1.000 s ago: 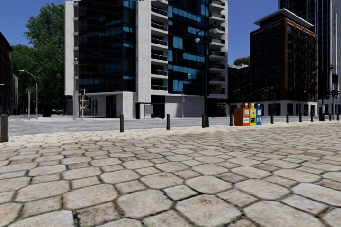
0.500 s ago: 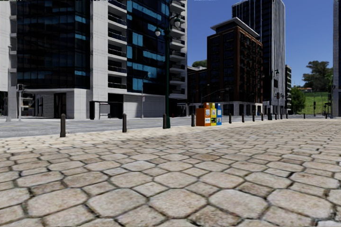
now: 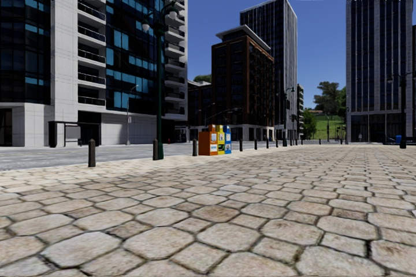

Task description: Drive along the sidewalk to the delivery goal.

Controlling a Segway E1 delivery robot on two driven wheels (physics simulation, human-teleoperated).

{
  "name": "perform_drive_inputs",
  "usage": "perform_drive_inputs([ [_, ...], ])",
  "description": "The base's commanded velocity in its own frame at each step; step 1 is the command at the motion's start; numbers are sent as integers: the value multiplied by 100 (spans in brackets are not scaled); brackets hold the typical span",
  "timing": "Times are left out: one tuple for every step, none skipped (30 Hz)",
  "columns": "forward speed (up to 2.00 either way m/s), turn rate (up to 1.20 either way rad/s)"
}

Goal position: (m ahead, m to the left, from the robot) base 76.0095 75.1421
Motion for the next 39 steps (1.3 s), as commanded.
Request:
perform_drive_inputs([
  [200, -55],
  [200, -55],
  [200, -55],
  [200, -55],
  [200, -55],
  [200, -55],
  [200, -55],
  [200, -55],
  [200, -55],
  [200, -55],
  [200, -55],
  [200, -55],
  [200, -55],
  [200, -55],
  [200, -55],
  [200, -55],
  [200, -55],
  [200, -55],
  [200, -55],
  [200, -55],
  [200, -55],
  [200, -55],
  [200, -55],
  [200, -55],
  [200, -55],
  [200, -55],
  [200, -55],
  [200, -55],
  [200, -55],
  [200, -55],
  [200, -55],
  [200, -55],
  [200, -55],
  [200, -55],
  [200, -55],
  [200, 0],
  [200, 0],
  [200, 0],
  [200, 0],
])
